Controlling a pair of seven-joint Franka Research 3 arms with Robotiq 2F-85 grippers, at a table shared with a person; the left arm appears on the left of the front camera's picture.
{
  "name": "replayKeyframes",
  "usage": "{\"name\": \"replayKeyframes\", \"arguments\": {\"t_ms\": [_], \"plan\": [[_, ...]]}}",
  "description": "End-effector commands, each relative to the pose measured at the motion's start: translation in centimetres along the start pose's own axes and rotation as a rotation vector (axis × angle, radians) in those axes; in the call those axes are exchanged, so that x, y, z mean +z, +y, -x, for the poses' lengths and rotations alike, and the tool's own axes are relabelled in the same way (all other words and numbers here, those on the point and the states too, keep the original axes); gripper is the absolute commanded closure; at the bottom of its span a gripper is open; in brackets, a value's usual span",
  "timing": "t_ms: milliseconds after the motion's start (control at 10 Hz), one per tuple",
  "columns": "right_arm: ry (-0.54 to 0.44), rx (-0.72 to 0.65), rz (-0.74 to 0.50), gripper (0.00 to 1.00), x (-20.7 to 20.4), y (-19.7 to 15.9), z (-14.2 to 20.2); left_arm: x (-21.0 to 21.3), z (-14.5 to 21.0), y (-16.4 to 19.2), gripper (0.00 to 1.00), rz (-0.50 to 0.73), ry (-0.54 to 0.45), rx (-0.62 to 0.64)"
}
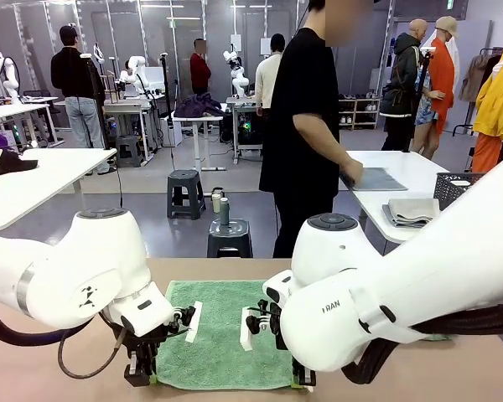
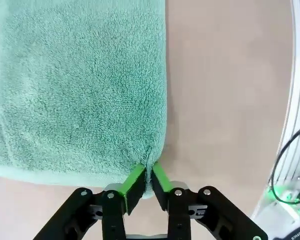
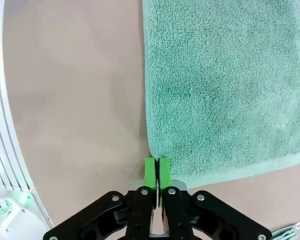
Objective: Fold the towels and place them in the basket.
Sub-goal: When a person lays out a Towel with hook on the table, fold it in half twice.
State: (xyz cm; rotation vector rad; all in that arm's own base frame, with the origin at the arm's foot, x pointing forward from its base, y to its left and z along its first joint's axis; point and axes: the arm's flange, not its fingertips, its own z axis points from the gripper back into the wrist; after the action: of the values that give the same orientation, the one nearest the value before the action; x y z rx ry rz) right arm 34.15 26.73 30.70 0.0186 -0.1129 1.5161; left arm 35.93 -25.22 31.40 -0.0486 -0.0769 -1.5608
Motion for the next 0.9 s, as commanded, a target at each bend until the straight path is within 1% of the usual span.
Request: {"name": "replayKeyframes", "arguments": {"t_ms": [0, 200, 400, 500, 600, 800], "plan": [[-0.019, 0.014, -0.023, 1.00, 2.3, -0.4, 0.2, 2.2, 0.6, -0.8, 1.00, 0.032, -0.048, -0.023], [-0.010, 0.023, -0.002, 1.00, 3.8, -0.5, -0.3, 3.3, 0.4, -0.4, 1.00, 0.066, -0.068, -0.027], [0.005, 0.009, 0.003, 1.00, 4.5, -0.9, -0.9, 4.4, 0.5, 0.3, 1.00, 0.053, -0.112, -0.027], [0.003, 0.026, -0.002, 1.00, 4.0, -1.0, -0.8, 3.2, 0.0, -0.4, 1.00, 0.035, -0.063, -0.018], [-0.011, 0.003, 0.014, 1.00, 4.3, -0.6, -0.9, 3.2, 0.0, -0.4, 1.00, 0.035, -0.063, -0.018], [-0.011, 0.003, 0.014, 1.00, 4.3, -0.6, -0.9, 3.2, 0.0, -0.4, 1.00, 0.035, -0.063, -0.018]]}}
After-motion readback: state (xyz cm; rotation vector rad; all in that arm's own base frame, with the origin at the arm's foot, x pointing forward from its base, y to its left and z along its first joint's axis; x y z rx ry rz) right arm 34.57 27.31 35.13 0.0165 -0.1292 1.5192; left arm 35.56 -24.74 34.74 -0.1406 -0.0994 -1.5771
